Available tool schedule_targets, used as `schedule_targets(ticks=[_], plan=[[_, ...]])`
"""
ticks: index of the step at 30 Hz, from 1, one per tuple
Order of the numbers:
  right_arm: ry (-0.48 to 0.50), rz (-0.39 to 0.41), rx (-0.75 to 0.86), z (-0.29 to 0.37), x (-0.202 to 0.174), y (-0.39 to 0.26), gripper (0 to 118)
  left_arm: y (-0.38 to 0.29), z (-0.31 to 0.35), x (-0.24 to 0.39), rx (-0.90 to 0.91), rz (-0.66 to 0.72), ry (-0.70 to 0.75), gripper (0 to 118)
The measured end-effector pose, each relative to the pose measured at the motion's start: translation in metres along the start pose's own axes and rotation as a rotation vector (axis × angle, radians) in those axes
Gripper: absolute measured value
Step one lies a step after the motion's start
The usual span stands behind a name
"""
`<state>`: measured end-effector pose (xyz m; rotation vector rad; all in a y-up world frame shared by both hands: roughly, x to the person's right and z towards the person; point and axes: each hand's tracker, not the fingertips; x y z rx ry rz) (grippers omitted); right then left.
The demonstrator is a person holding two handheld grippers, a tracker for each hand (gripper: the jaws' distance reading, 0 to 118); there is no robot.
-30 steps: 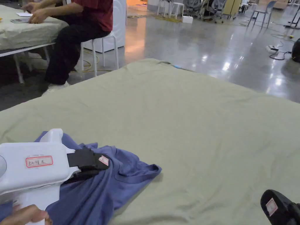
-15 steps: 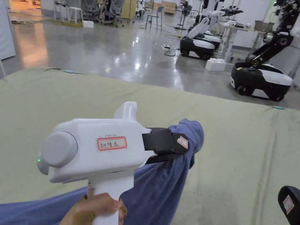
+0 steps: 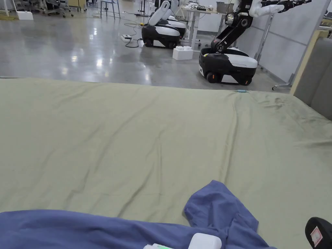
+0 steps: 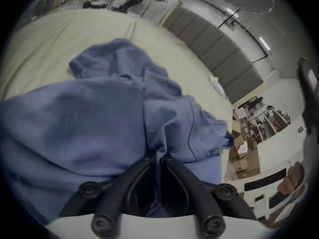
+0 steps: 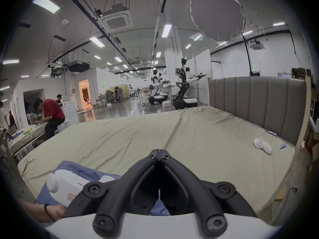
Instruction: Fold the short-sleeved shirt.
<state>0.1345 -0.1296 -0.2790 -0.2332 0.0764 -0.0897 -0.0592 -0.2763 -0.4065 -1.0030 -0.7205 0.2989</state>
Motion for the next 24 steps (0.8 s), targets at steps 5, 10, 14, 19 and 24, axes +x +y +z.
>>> schedule_targets(ticks=[5, 10, 14, 19, 24], plan=[[0.017, 0.002, -0.021, -0.009, -0.004, -0.001, 2, 0.014, 0.027, -0.002, 0.023, 0.019, -0.045, 6], [0.109, -0.033, -0.003, -0.019, -0.005, -0.008, 2, 0.014, 0.097, -0.01, 0.154, 0.122, -0.163, 84], [0.159, -0.025, 0.011, -0.026, -0.021, -0.004, 2, -0.005, 0.18, -0.033, 0.236, 0.234, -0.222, 95], [0.253, -0.056, -0.002, -0.039, -0.045, -0.004, 2, -0.058, 0.266, -0.081, 0.41, 0.396, 0.101, 0], [0.287, -0.008, -0.03, -0.05, -0.067, -0.004, 2, -0.071, 0.312, -0.13, 0.421, 0.36, 0.523, 0]])
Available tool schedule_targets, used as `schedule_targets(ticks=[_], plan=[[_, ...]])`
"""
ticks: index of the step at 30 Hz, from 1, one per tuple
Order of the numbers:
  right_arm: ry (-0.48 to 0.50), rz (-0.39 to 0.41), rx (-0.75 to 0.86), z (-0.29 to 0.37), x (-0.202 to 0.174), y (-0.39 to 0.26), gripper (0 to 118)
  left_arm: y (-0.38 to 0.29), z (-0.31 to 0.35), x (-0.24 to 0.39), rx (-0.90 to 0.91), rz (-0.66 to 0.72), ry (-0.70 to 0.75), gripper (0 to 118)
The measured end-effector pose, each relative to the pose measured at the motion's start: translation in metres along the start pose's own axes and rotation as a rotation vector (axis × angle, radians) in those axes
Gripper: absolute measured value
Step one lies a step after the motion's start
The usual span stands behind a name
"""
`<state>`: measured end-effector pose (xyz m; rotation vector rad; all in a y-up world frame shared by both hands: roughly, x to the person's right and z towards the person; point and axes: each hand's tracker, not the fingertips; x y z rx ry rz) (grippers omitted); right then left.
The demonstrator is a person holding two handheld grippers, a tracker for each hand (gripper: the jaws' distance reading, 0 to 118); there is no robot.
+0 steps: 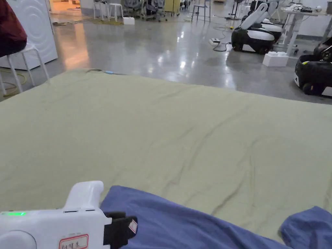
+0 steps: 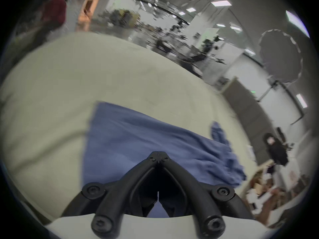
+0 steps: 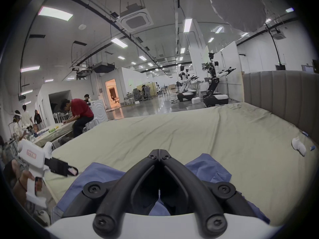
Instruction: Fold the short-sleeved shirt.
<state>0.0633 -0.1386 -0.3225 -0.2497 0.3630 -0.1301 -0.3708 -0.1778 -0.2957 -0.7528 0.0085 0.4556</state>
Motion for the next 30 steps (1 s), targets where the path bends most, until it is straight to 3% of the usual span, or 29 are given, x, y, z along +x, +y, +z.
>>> schedule_targets(ticks=[2, 5, 6, 7, 8, 9, 14, 18, 20, 21, 22, 23, 24, 26, 27, 29, 30], plan=[[-0.006, 0.023, -0.017, -0.006, -0.006, 0.0, 2, 0.019, -0.011, -0.016, -0.004, -0.021, 0.094, 0], [-0.012, 0.032, -0.024, -0.01, -0.007, -0.001, 2, 0.053, -0.04, -0.04, 0.002, -0.012, 0.071, 4], [-0.017, 0.029, -0.028, -0.012, -0.007, 0.0, 2, 0.064, -0.051, -0.047, 0.004, 0.008, 0.066, 23], [-0.024, 0.026, -0.035, -0.013, -0.006, 0.0, 2, 0.075, -0.061, -0.058, 0.014, 0.043, 0.065, 70], [-0.033, 0.024, -0.04, -0.014, -0.004, 0.0, 2, 0.083, -0.072, -0.063, 0.01, 0.052, 0.066, 98], [-0.047, 0.023, -0.048, -0.015, -0.002, 0.0, 2, 0.092, -0.086, -0.066, -0.036, 0.068, 0.079, 101], [-0.1, 0.006, -0.073, -0.02, 0.008, 0.0, 2, 0.104, -0.122, -0.062, -0.128, 0.026, 0.11, 100], [-0.125, -0.003, -0.081, -0.022, 0.014, 0.0, 2, 0.098, -0.151, -0.061, -0.226, -0.1, 0.226, 100], [-0.131, -0.001, -0.084, -0.022, 0.016, -0.001, 2, 0.085, -0.155, -0.052, -0.272, -0.129, 0.255, 94], [-0.133, 0.0, -0.084, -0.022, 0.017, -0.001, 2, 0.081, -0.149, -0.043, -0.213, -0.181, 0.29, 87], [-0.136, 0.002, -0.085, -0.022, 0.018, -0.001, 2, 0.082, -0.141, -0.036, -0.209, -0.21, 0.278, 64], [-0.139, 0.005, -0.088, -0.022, 0.019, -0.002, 2, 0.084, -0.137, -0.038, -0.213, -0.181, 0.262, 24], [-0.141, 0.014, -0.097, -0.023, 0.021, -0.002, 2, 0.085, -0.129, -0.04, -0.191, -0.142, 0.198, 3], [-0.148, 0.041, -0.129, -0.026, 0.029, -0.001, 2, 0.081, -0.128, -0.042, -0.245, -0.017, -0.039, 3], [-0.153, 0.044, -0.14, -0.026, 0.034, 0.001, 2, 0.076, -0.125, -0.033, -0.31, -0.04, -0.062, 3], [-0.166, 0.05, -0.153, -0.026, 0.049, 0.004, 2, 0.06, -0.135, -0.022, -0.367, -0.162, 0.07, 3], [-0.187, 0.06, -0.155, -0.026, 0.057, 0.008, 2, 0.055, -0.136, -0.019, -0.307, -0.215, 0.074, 3]])
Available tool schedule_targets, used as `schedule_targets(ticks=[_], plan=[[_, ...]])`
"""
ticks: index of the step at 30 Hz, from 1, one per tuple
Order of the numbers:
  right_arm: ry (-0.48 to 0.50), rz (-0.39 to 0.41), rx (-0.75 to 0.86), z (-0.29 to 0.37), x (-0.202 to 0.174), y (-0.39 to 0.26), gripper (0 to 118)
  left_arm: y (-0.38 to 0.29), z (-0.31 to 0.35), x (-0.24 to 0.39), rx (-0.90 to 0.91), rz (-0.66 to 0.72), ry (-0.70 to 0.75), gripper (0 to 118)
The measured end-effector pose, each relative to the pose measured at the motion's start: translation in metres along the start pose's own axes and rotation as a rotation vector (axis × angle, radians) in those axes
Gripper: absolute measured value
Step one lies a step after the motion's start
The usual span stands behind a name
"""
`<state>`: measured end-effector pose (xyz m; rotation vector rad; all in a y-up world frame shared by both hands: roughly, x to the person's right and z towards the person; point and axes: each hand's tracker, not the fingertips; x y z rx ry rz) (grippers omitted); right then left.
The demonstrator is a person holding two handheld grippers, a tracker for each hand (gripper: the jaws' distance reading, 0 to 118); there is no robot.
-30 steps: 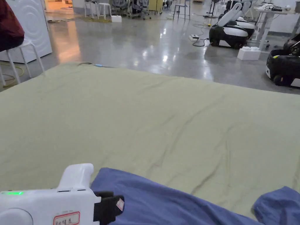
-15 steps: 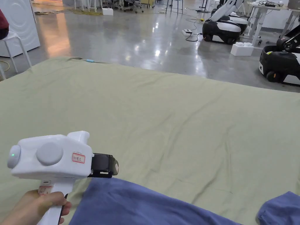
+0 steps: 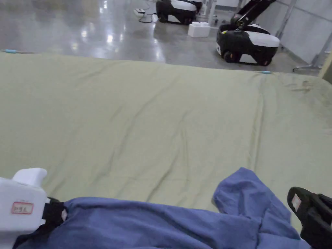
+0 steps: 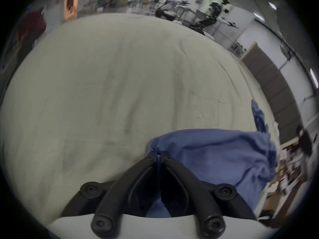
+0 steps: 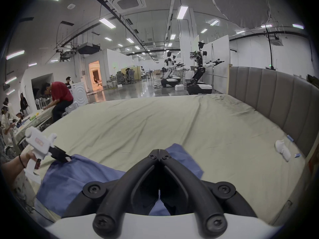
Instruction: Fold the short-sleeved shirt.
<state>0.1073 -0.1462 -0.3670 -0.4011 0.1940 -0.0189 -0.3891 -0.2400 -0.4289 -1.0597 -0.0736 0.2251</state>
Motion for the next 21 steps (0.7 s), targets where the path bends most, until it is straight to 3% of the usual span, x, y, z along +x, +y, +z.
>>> schedule_targets(ticks=[3, 4, 7, 8, 11, 13, 18, 21], plan=[[-0.047, 0.027, -0.01, -0.007, 0.028, 0.012, 3, -0.008, 0.006, 0.014, 0.023, 0.007, 0.024, 3], [-0.045, 0.035, -0.039, -0.013, 0.038, 0.017, 10, -0.011, 0.005, 0.013, 0.033, 0.022, 0.023, 3], [-0.033, -0.032, -0.161, -0.041, 0.062, 0.027, 56, -0.01, 0.006, 0.008, 0.034, 0.087, -0.004, 2], [-0.016, -0.074, -0.215, -0.052, 0.068, 0.029, 62, -0.01, 0.006, 0.007, 0.028, 0.12, -0.011, 3], [0.037, -0.118, -0.435, -0.092, 0.08, 0.026, 63, -0.006, 0.005, 0.01, 0.013, 0.129, -0.001, 2], [0.032, -0.118, -0.55, -0.115, 0.079, 0.016, 63, -0.006, 0.005, 0.015, 0.014, 0.065, 0.029, 2], [-0.055, 0.047, -0.752, -0.168, 0.065, -0.017, 63, -0.01, 0.005, 0.023, 0.032, -0.005, 0.062, 2], [-0.087, 0.023, -0.756, -0.173, 0.057, -0.02, 63, -0.009, 0.004, 0.017, 0.04, 0.016, 0.05, 2]])
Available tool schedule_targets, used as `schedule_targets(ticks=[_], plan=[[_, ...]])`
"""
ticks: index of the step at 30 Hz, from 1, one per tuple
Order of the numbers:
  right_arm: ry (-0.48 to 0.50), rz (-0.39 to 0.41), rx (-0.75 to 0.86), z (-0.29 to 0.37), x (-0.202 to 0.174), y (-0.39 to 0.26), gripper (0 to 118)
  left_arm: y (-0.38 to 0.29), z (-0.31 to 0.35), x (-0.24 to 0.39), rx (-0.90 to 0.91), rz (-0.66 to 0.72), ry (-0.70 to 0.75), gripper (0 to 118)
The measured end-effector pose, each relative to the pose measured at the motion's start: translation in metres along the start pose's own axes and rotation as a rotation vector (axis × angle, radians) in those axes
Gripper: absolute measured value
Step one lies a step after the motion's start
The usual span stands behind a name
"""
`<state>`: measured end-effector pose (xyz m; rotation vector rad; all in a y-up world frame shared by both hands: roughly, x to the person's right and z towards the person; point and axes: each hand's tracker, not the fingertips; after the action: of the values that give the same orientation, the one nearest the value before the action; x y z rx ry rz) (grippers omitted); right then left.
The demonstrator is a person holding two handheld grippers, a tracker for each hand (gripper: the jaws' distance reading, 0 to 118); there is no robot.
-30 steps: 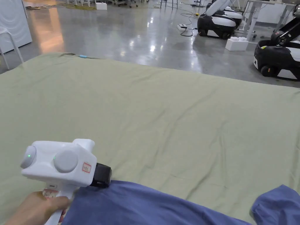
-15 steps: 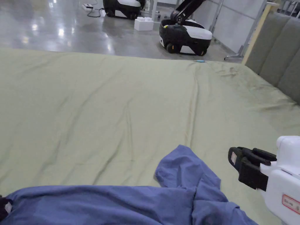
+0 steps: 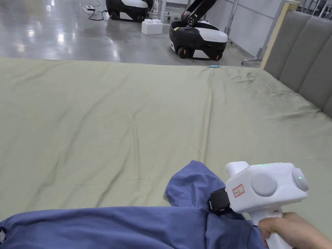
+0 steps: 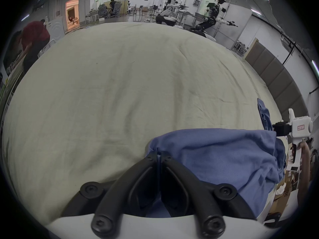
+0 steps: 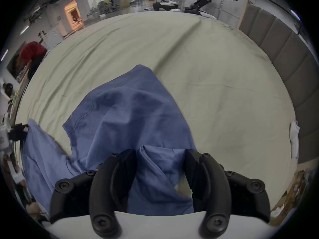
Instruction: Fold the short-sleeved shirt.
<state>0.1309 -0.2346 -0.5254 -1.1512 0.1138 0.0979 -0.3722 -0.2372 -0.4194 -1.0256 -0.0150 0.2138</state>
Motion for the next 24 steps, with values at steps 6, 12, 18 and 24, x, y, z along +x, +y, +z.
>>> schedule_targets(ticks=[6, 12, 18, 24], plan=[[-0.002, 0.043, -0.046, 0.011, -0.015, 0.003, 13, 0.002, 0.0, -0.003, 0.002, 0.048, -0.01, 2], [0.198, -0.184, 0.102, 0.048, 0.005, -0.001, 13, 0.01, 0.016, 0.009, 0.041, -0.01, 0.015, 3], [0.255, -0.223, 0.365, 0.157, 0.031, 0.011, 13, 0.049, 0.084, 0.001, 0.223, 0.075, -0.149, 3], [0.257, -0.172, 0.586, 0.251, 0.034, 0.037, 13, 0.107, 0.181, 0.003, 0.46, 0.026, -0.128, 3]])
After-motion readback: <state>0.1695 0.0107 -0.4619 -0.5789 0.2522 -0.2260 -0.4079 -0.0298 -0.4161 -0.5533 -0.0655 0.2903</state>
